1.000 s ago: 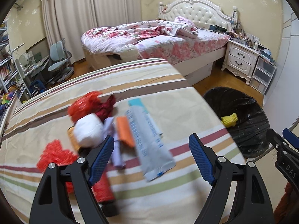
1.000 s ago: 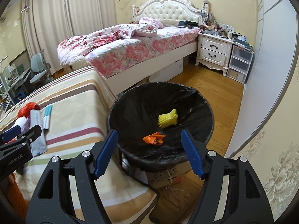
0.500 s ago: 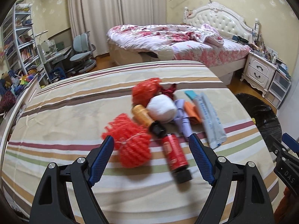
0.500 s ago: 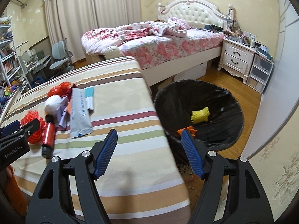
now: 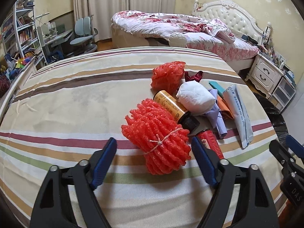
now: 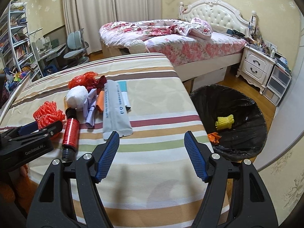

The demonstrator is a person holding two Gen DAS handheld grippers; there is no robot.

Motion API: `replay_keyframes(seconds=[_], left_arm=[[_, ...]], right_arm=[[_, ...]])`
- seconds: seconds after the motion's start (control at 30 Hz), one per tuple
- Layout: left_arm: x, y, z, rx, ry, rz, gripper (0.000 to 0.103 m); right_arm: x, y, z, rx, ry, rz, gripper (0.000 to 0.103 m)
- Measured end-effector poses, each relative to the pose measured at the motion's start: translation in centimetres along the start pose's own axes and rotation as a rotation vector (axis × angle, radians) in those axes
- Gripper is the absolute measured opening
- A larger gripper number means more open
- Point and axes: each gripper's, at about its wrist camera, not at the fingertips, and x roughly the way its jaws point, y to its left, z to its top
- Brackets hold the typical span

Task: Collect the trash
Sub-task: 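Grasp the red foam net with the left tool while the right tool reaches toward the red can, then close the right tool around the red cylindrical can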

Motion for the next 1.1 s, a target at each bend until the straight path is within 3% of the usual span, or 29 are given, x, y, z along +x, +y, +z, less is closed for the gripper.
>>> replay_keyframes(seconds=[0.1,0.33,0.7,0.87,1.1], left_arm=[[0.2,0.0,-0.1,0.018,0.009,-0.033,0.048],[-1.4,0.4,-1.2,0.055,-0.023,-0.027,0.046],[-2.7,4.1,-2.6,0.026,0.001,0.032,0.046],[-2.8,5.4,-2.7,0.023,-0.009,0.065,0.046],[-2.6,5.7,-2.9,0.013,-0.003,0.056,0.046]], right_arm=[[0.2,0.6,0.0,-0.010,0.007,0.010,0.069],[0.0,2.5,0.0,-0.046,0.006,0.041,0.069],[-0.1,7.4,0.3,-0.134,0.008,0.136,0.069],[0.8,9.6,0.4,-0.178,0.035,0.165,0.059],[2.7,11.2,-0.3,-0.221,0.115,0.174,0.031]])
